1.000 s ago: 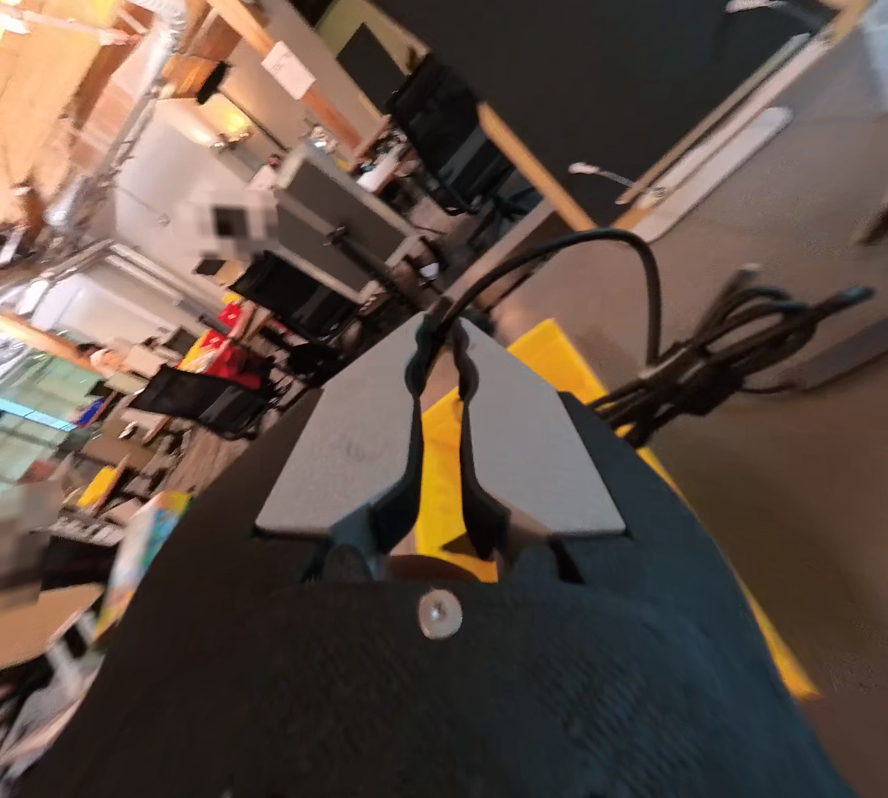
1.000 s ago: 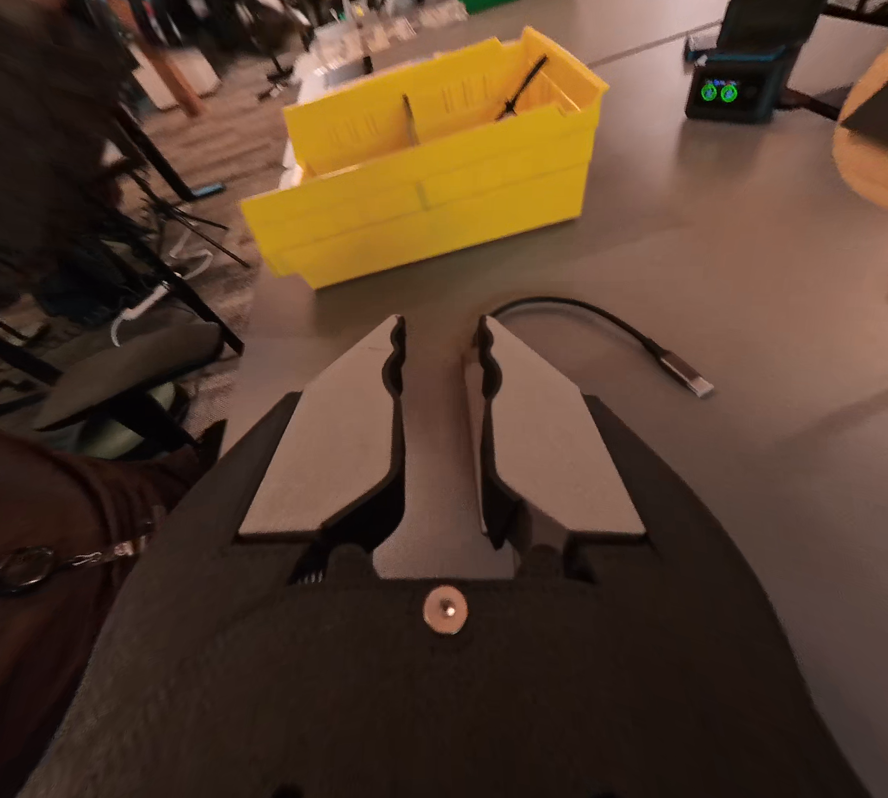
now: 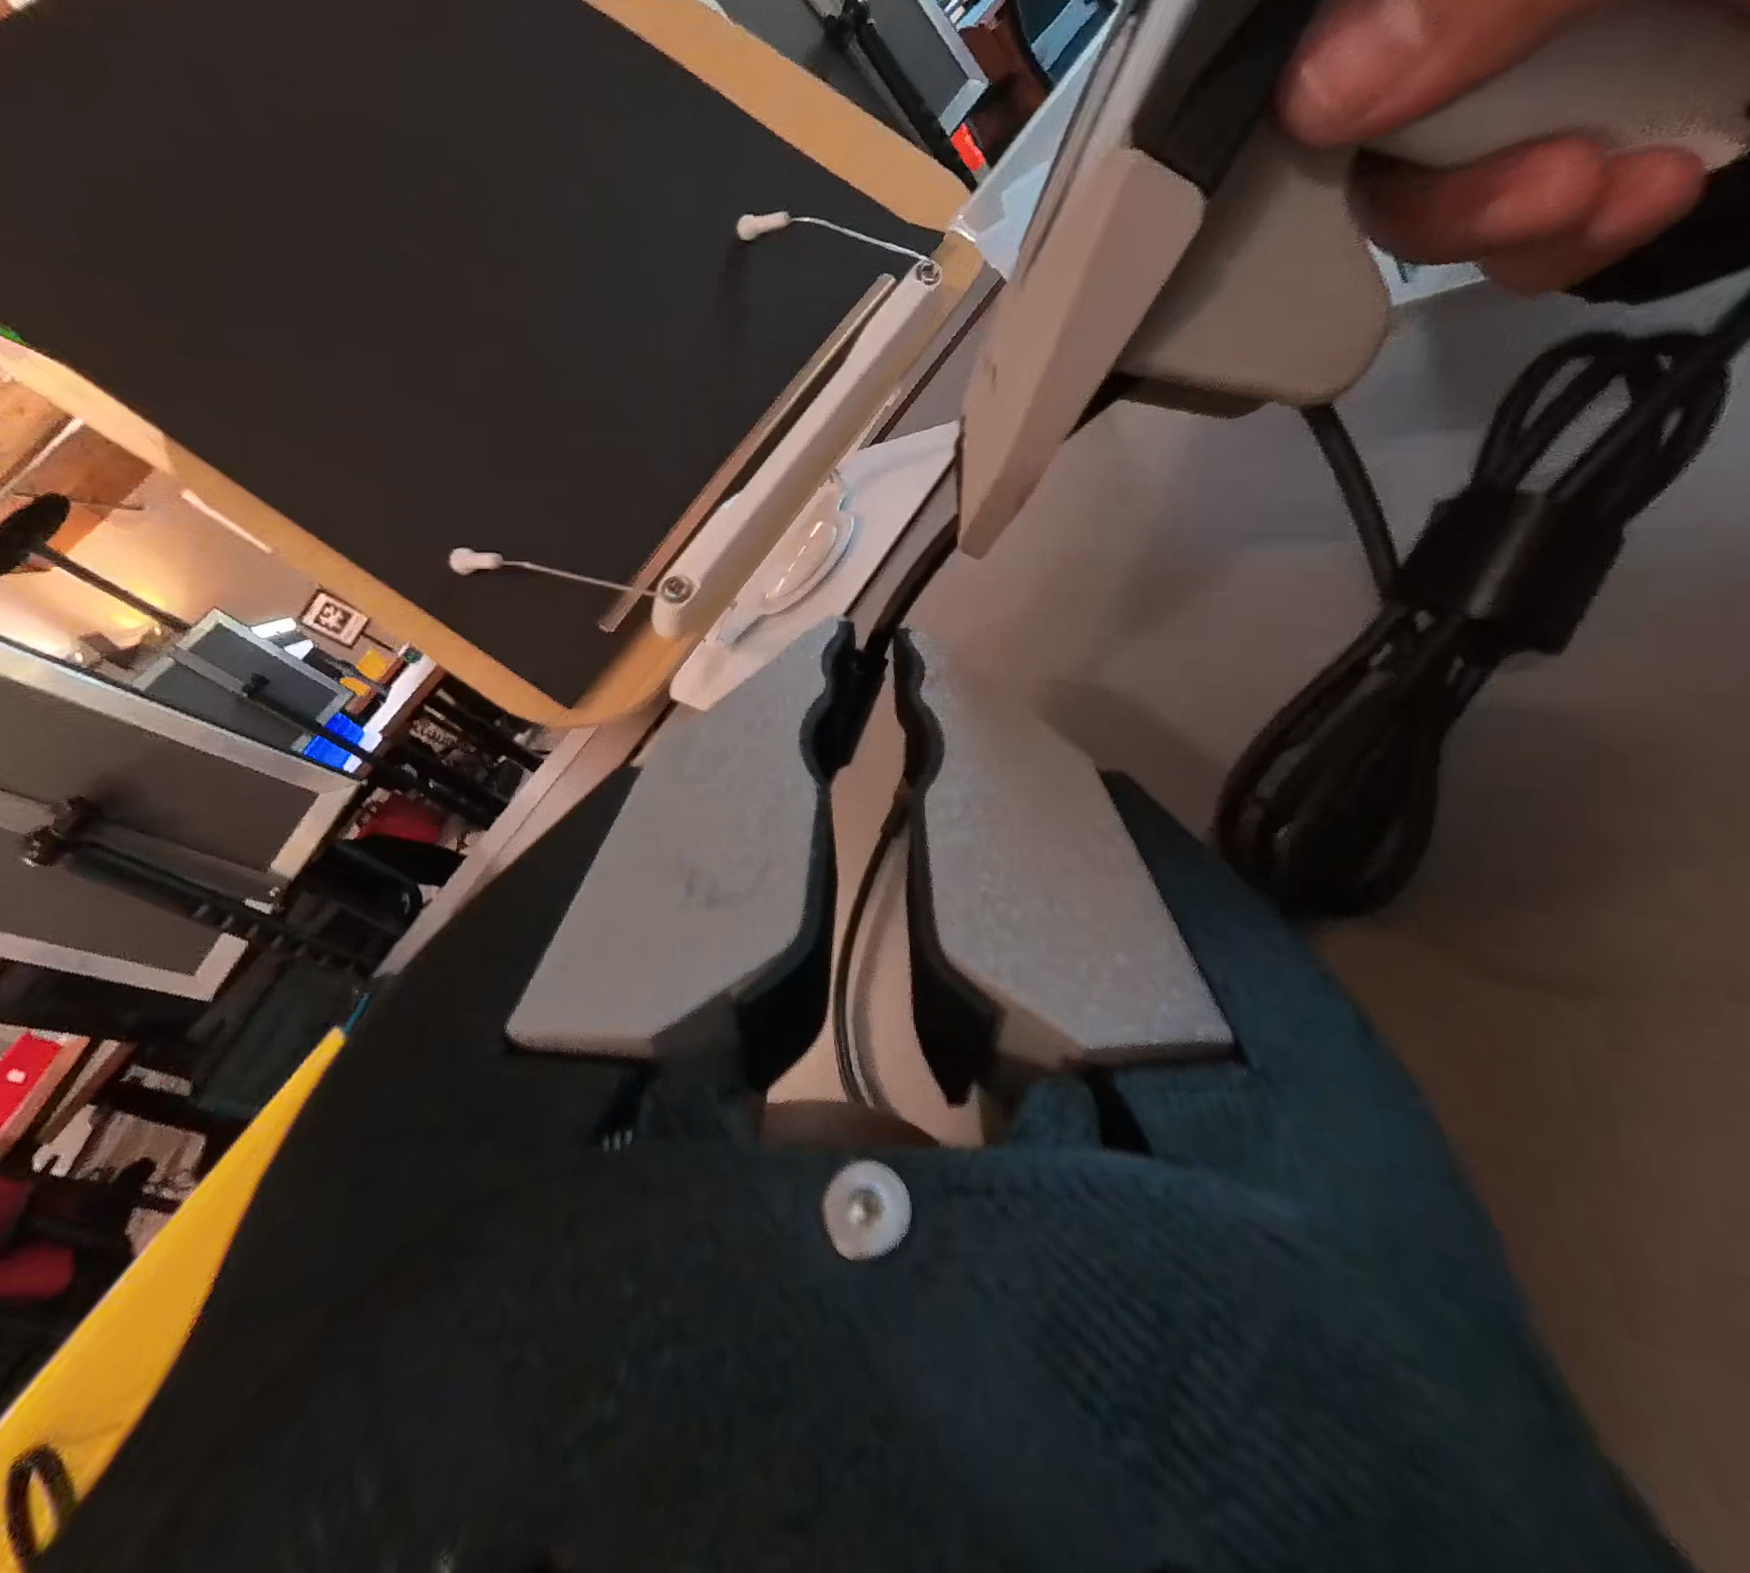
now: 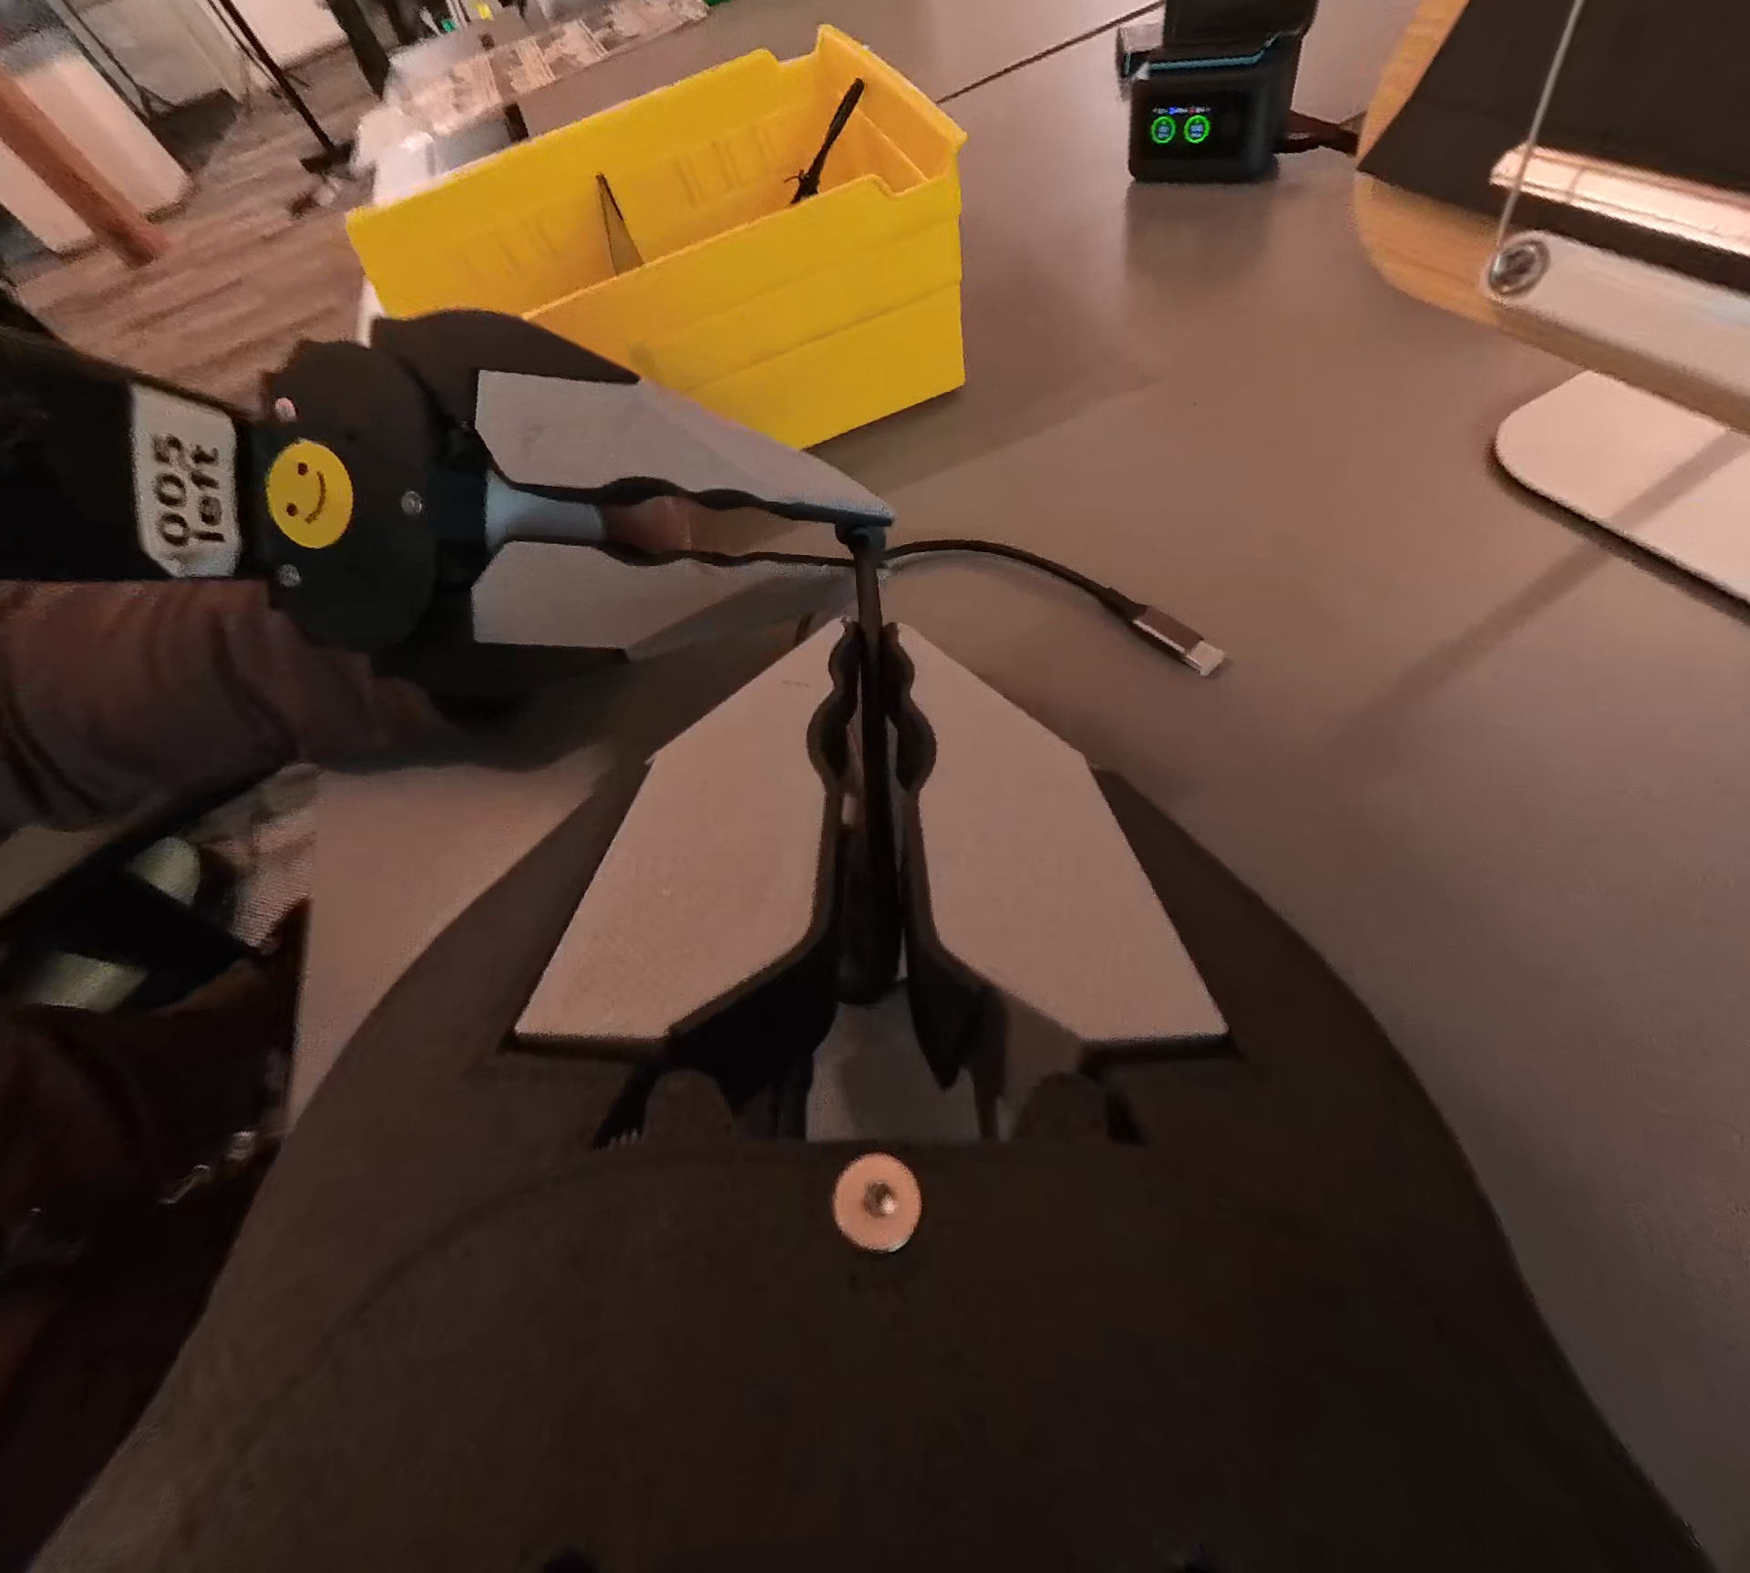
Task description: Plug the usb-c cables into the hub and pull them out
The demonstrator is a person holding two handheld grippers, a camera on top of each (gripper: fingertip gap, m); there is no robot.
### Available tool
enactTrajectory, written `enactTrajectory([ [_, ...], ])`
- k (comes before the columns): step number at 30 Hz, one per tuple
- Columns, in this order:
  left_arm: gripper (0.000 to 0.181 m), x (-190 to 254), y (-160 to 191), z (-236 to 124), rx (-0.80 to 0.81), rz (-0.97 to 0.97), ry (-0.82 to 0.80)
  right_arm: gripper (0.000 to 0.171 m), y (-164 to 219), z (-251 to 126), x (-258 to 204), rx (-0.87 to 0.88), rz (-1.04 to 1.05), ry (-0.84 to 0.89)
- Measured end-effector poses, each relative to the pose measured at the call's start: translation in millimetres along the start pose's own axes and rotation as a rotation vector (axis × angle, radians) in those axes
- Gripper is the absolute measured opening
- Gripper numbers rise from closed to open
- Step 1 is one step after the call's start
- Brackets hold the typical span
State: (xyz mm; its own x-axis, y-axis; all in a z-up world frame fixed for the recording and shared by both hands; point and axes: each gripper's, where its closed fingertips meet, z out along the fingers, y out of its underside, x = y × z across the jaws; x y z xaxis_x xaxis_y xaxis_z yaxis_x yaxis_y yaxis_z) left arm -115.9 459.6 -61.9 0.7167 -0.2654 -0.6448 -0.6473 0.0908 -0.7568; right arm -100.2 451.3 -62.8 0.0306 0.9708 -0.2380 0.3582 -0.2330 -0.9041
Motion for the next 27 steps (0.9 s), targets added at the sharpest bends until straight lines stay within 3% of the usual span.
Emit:
enactTrajectory([
  [5, 0.006, 0, 7, 1, -0.026, -0.038, -0.021, 0.001, -1, 1, 14, -0.034, -0.184, 0.231],
  [9, 0.032, -6, 17, -1, -0.046, -0.166, 0.012, 0.001, -30, -23, 20, 0.111, -0.392, 0.495],
  [15, 0.029, -12, 32, -3, -0.108, -0.308, 0.063, 0.001, -50, -71, 39, 0.232, -0.499, 0.816],
  [20, 0.025, 22, 37, -5, -0.163, -0.251, 0.255, 0.001, -32, -65, 56, 0.108, -0.46, 0.832],
  [24, 0.035, 77, 52, -27, -0.312, -0.256, 0.609, 0.002, 2, -34, 67, -0.062, -0.331, 0.72],
  [27, 0.044, 77, 56, -25, -0.325, -0.186, 0.573, 0.004, 17, -16, 62, -0.099, -0.234, 0.585],
])
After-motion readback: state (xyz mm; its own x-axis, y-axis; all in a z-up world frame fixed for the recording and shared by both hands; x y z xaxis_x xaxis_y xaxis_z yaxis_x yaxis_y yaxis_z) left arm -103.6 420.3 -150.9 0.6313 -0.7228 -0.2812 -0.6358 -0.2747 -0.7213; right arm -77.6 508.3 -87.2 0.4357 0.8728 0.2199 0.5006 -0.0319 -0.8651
